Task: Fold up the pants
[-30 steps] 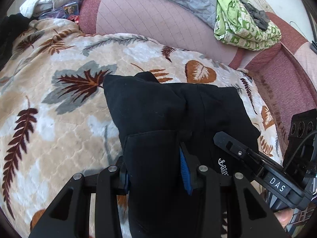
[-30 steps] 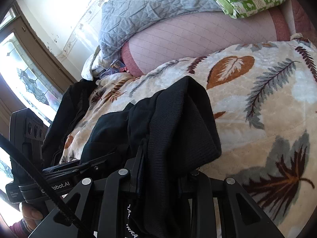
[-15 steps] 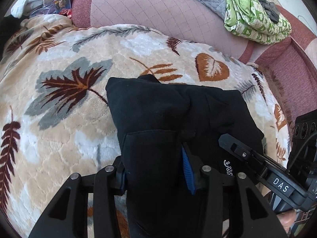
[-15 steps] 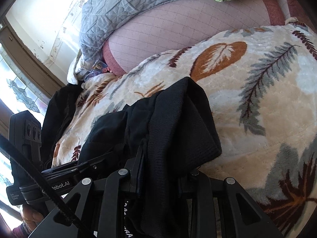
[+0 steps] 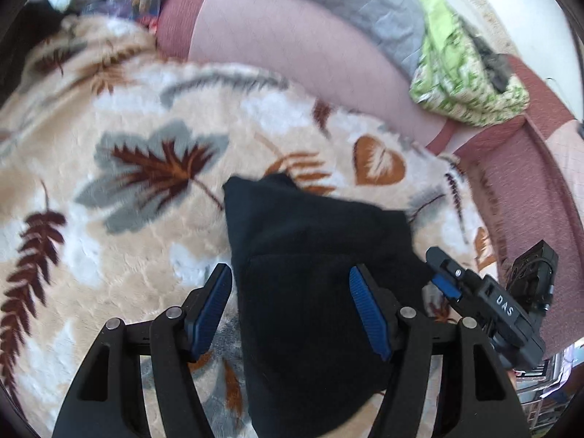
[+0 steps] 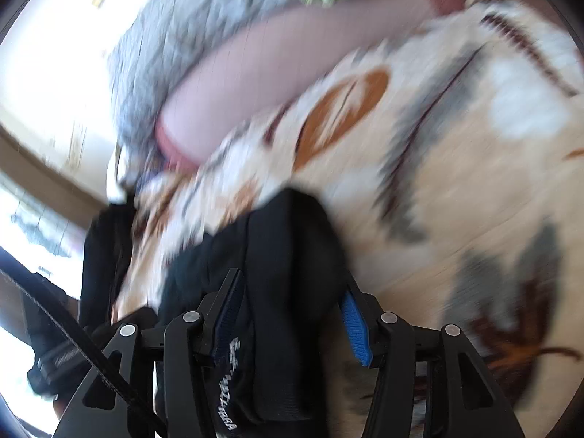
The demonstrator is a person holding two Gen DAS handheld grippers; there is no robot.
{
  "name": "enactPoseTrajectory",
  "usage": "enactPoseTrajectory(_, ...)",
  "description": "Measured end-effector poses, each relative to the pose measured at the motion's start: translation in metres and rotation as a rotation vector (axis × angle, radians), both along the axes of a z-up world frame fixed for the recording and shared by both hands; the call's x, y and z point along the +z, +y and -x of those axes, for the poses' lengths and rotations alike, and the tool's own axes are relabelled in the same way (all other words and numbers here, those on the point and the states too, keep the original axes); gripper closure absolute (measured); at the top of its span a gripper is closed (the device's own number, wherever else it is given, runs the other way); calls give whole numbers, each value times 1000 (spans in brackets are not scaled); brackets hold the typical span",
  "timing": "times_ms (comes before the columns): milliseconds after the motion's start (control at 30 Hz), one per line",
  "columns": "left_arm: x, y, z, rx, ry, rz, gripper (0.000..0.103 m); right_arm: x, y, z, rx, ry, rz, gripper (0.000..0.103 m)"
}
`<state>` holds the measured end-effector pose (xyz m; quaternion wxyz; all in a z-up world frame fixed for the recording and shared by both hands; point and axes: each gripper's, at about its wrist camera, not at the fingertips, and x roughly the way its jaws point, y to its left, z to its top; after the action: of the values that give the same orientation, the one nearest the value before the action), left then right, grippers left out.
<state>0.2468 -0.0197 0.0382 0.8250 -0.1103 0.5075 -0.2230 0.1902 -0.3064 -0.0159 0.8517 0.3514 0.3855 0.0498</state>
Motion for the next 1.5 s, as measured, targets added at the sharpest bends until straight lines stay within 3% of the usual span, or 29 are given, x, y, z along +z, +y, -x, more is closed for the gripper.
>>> enactPoseTrajectory(67, 6, -2, 1, -3, -7, 17, 37, 13, -6, 8, -29, -68, -9, 44)
enactPoseTrajectory(167, -6, -14, -4, -16, 27, 16, 37, 21, 4, 8, 48, -111, -82, 44)
enactPoseTrajectory(333, -46, -20, -17, 27, 101, -3, 37, 10, 17, 2, 112, -59, -103, 42)
enactPoseTrajectory(533, -39, -20, -17, 21, 87, -3, 34, -20, -2, -3, -1, 74, -94, 42)
enactPoseTrajectory(700, -20, -6, 2, 31, 65, 60, 34, -1, -17, 12, -100, -42, -96, 42)
enactPoseTrajectory(800, -2, 4, 25, 39, 14, 54, 34, 18, -10, 18, -68, -148, -84, 41)
enactPoseTrajectory(867, 8, 10, 43, 41, -32, 27, 33, 17, -1, 15, 7, -167, -112, 37)
enactPoseTrajectory(967, 17, 18, 71, 44, -87, -12, 32, -8, 13, -1, 98, -73, -181, 31)
enactPoseTrajectory(1033, 20, 25, 89, 51, -108, -38, 31, -26, 15, -8, 85, 13, -138, 31)
enactPoseTrajectory(1133, 29, 38, 115, 78, -139, -62, 31, -28, 14, -8, 66, 10, -130, 32)
enactPoseTrajectory(1333, 63, 70, 168, 153, -246, -76, 23, 5, 33, 25, 87, -44, 60, 30)
enactPoseTrajectory(1500, 103, 93, 221, 229, -443, -65, 9, 16, 49, 67, 77, -57, 150, 30)
